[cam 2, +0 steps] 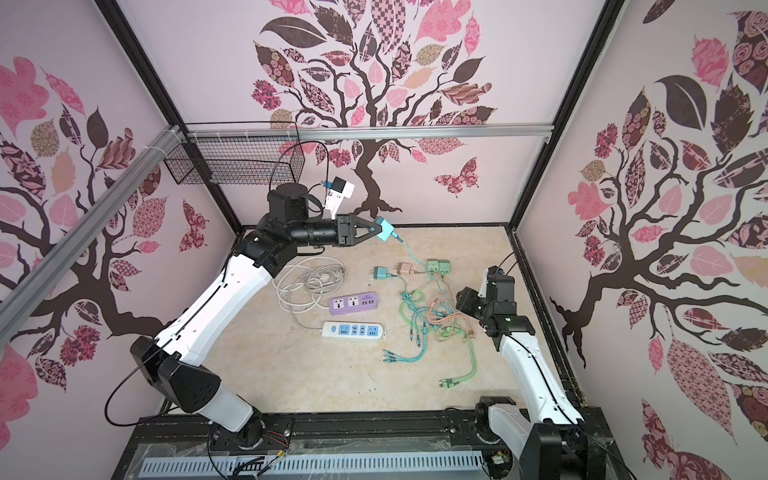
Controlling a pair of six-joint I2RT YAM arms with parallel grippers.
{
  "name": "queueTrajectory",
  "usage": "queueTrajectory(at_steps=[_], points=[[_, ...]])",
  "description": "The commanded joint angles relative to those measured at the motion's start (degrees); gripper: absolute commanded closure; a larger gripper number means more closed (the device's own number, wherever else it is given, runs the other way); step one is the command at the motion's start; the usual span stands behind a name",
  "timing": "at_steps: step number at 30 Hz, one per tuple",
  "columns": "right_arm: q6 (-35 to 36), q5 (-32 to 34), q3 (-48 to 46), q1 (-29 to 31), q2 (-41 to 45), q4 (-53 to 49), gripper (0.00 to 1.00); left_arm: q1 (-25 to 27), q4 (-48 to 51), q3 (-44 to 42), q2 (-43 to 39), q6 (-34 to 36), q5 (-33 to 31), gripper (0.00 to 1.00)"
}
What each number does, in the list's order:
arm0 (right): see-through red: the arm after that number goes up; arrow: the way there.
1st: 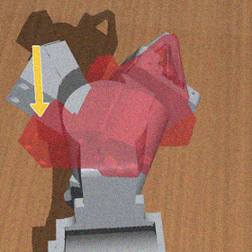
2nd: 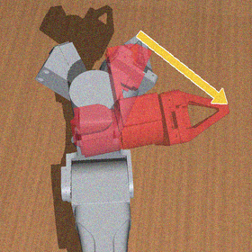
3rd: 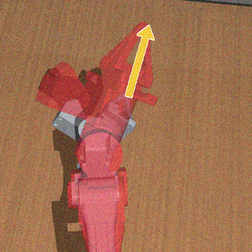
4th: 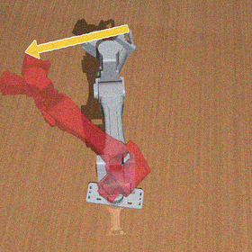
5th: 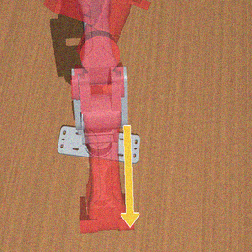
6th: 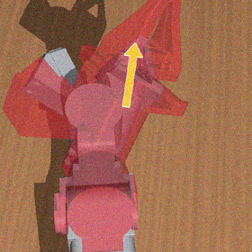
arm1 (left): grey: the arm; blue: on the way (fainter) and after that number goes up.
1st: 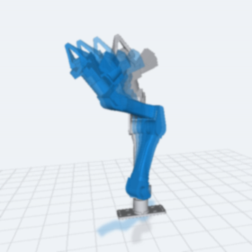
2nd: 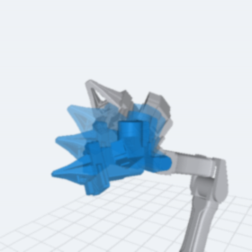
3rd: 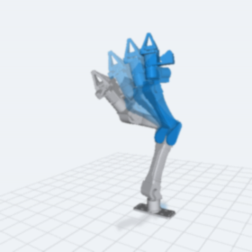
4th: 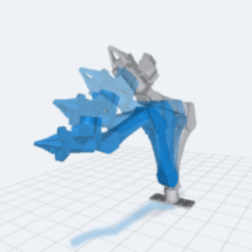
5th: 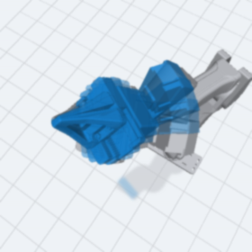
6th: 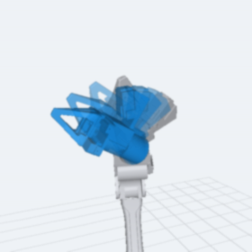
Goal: Insert the plug
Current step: 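Withdraw the right gripper down to the tangled cables while the left holds the plug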
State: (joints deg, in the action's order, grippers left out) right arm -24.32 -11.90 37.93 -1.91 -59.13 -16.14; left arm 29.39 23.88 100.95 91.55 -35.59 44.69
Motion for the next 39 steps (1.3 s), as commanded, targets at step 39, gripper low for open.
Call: queueTrajectory(at_steps=[39], points=[[-36.5, -3.71, -16.69, 0.14, 10.02, 14.23, 0.33, -0.19, -2.43, -3.29, -4.62, 3.21, -1.01, 1.0]])
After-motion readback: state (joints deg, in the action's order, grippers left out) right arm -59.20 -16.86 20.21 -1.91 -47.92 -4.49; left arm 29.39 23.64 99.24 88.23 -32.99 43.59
